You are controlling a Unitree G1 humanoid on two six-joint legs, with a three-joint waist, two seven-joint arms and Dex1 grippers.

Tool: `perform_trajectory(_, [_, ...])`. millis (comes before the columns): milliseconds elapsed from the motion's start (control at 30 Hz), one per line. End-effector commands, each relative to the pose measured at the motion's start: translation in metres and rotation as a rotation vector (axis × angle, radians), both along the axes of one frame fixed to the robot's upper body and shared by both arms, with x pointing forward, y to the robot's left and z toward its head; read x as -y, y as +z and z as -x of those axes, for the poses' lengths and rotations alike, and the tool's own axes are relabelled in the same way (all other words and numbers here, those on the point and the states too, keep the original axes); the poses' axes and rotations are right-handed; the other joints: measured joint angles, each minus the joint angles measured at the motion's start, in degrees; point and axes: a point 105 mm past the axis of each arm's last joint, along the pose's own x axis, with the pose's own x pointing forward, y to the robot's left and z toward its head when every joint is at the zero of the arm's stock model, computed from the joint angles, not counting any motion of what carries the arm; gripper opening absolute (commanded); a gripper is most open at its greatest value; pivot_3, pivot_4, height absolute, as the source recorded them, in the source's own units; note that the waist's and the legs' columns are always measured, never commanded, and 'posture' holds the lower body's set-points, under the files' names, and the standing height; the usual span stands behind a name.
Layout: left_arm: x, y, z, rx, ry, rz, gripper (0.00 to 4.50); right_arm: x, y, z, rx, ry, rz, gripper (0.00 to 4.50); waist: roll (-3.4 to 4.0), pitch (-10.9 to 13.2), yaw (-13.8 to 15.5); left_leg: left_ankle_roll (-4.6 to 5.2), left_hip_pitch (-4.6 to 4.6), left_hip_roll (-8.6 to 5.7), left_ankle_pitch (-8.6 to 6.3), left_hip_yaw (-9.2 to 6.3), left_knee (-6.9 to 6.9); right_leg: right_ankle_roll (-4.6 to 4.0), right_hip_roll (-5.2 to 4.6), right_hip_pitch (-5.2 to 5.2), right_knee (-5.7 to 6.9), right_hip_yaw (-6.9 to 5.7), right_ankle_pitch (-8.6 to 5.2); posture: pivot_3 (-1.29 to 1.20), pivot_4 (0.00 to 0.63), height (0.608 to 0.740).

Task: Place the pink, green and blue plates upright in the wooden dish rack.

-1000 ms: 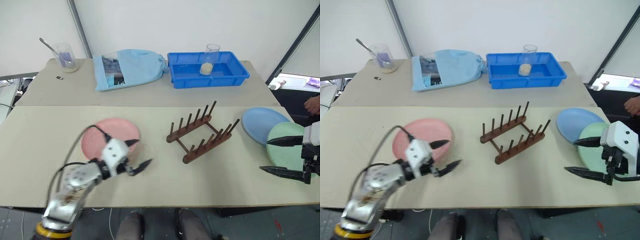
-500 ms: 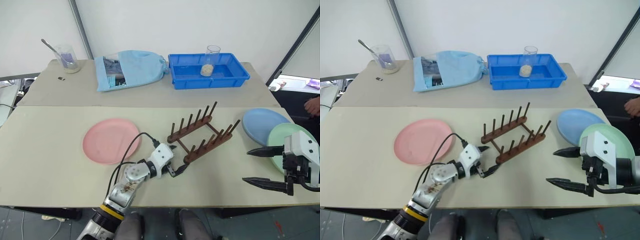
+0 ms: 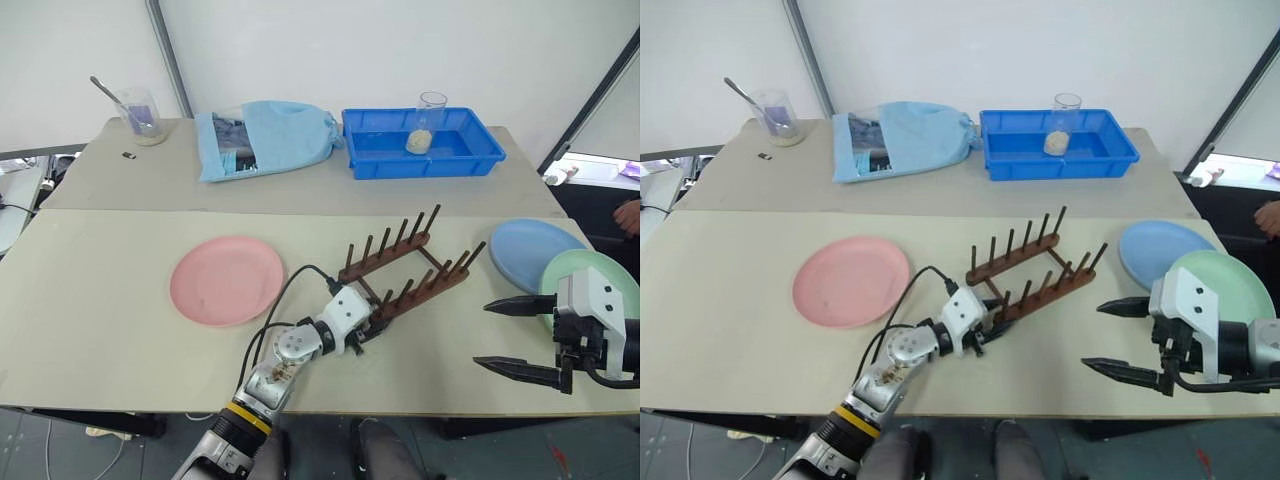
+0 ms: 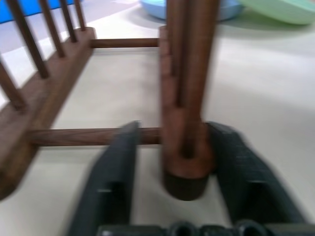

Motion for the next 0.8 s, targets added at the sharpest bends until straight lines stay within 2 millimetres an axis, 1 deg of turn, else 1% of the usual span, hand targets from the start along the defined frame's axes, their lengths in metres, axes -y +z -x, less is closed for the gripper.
perform_trajectory(33, [-0.011,0.014,-0.001,0.032,-0.069,0.000,0.86,-0.002,0.005,0.003,0.039,-0.002,0.001,4.50,0.01,0.0,-0.1,0.00,0.00,0.01,0.00,-0.01,-0.01,-0.04,0.01,-0.01,0.02,-0.01,-0.02,0.00,0.150,0.740])
perform_trajectory(100, [-0.016,0.020,0.000,0.039,-0.124,-0.007,0.86,-0.001,0.003,0.006,0.039,-0.014,0.000,4.50,0.02,0.0,-0.2,0.00,0.00,0.02,0.00,-0.03,-0.02,-0.07,0.02,-0.02,0.03,-0.03,-0.04,0.00,0.150,0.740])
perform_trajectory(167, [-0.016,0.029,0.003,0.050,-0.201,-0.006,0.86,0.000,0.002,0.009,0.037,-0.030,-0.002,4.50,0.02,0.0,-0.2,0.00,-0.01,0.01,0.00,-0.04,-0.02,-0.06,0.01,-0.02,0.04,-0.04,-0.05,0.00,0.150,0.740])
perform_trajectory(233, [-0.012,0.034,0.004,0.062,-0.270,-0.013,0.86,0.002,0.000,0.014,0.032,-0.048,0.002,4.50,0.03,0.0,-0.1,0.00,-0.04,-0.01,0.00,-0.05,-0.01,-0.04,-0.01,-0.02,0.02,-0.03,-0.06,0.00,0.150,0.740])
perform_trajectory(300, [-0.006,0.034,0.005,0.073,-0.333,-0.031,0.86,0.003,-0.003,0.019,0.026,-0.067,0.006,4.50,0.03,0.0,0.3,0.00,-0.15,-0.09,0.00,-0.14,0.01,0.02,-0.03,-0.03,0.01,-0.02,-0.11,0.00,0.150,0.740])
perform_trajectory(467, [0.010,0.027,-0.013,0.060,-0.368,-0.063,0.86,0.002,-0.011,0.032,0.007,-0.091,0.013,4.50,0.04,0.0,0.6,0.00,-0.32,-0.23,0.00,-0.32,0.11,0.11,-0.04,-0.02,-0.04,0.03,-0.15,0.00,0.150,0.740])
perform_trajectory(600, [0.014,0.026,-0.027,0.083,-0.339,-0.070,0.86,0.001,-0.013,0.038,-0.003,-0.101,0.013,4.50,0.03,0.0,0.4,0.00,-0.30,-0.24,0.00,-0.41,0.09,0.11,-0.01,-0.02,-0.01,0.03,-0.17,0.00,0.150,0.740])
perform_trajectory(667, [0.011,0.028,-0.031,0.078,-0.335,-0.059,1.92,0.001,-0.015,0.038,-0.005,-0.107,0.015,4.50,0.03,0.0,0.3,0.00,-0.30,-0.24,0.00,-0.44,0.08,0.11,0.00,-0.01,-0.01,0.02,-0.17,0.00,0.150,0.740])
perform_trajectory(700, [0.010,0.030,-0.031,0.080,-0.337,-0.056,2.23,0.001,-0.016,0.038,-0.006,-0.111,0.017,4.50,0.03,0.0,0.2,0.00,-0.30,-0.24,0.00,-0.45,0.08,0.11,0.00,-0.01,-0.01,0.02,-0.17,0.00,0.150,0.740])
perform_trajectory(800, [-0.003,0.037,-0.027,0.130,-0.354,-0.077,3.58,0.001,-0.020,0.034,-0.005,-0.124,0.038,4.50,0.03,0.0,-0.1,0.00,-0.30,-0.23,0.00,-0.47,0.07,0.10,0.00,-0.01,-0.01,0.00,-0.18,0.00,0.150,0.740])
